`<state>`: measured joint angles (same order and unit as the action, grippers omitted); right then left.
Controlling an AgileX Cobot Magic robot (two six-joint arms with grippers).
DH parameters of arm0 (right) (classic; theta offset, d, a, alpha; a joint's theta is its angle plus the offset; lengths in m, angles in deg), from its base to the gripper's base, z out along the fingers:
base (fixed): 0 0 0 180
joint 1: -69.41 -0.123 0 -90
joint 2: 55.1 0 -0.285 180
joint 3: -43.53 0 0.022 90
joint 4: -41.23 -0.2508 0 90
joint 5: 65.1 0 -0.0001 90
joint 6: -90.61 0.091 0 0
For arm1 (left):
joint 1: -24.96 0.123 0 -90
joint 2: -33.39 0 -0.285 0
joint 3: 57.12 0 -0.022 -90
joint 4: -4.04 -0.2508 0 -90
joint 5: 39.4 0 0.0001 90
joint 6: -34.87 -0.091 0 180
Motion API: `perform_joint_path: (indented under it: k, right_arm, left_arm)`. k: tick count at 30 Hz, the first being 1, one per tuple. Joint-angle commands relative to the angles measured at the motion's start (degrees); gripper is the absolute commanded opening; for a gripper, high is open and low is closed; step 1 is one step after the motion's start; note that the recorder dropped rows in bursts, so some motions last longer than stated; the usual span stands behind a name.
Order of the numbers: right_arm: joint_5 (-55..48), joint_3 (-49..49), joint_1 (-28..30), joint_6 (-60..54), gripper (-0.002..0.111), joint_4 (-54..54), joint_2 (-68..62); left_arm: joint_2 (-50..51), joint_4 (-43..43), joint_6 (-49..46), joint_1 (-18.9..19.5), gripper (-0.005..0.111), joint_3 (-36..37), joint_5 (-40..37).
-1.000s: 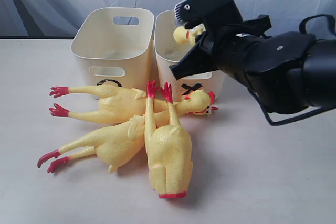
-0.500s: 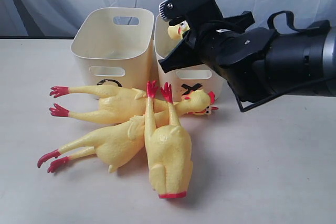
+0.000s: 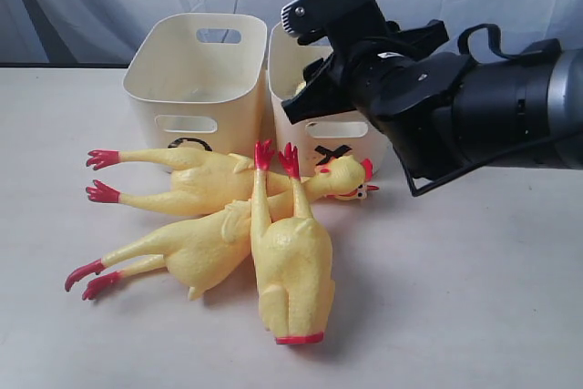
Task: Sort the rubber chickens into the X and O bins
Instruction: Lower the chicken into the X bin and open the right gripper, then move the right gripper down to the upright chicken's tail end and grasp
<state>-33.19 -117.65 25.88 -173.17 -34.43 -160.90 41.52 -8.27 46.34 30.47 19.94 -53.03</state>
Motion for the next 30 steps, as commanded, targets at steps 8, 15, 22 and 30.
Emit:
perform_joint_path:
  k: [8,15,22,30]
  right_arm:
    - [1.4,-0.2,0.2,-0.2,0.062,-3.2,1.1]
    - [-10.4,-0.1,0.1,-16.0,0.062,-24.3,9.7]
    - [-12.9,4.1,-3.5,-16.1,0.062,-24.3,14.4]
    - [-10.5,12.5,-12.6,-16.1,0.062,-24.3,15.6]
  left_arm:
    - [-0.3,-0.4,0.1,0.0,0.0,0.2,0.0]
    - [-0.3,-0.4,0.1,0.0,0.0,0.2,0.0]
    - [-0.3,-0.4,0.1,0.0,0.0,0.2,0.0]
    - [-0.3,-0.4,0.1,0.0,0.0,0.2,0.0]
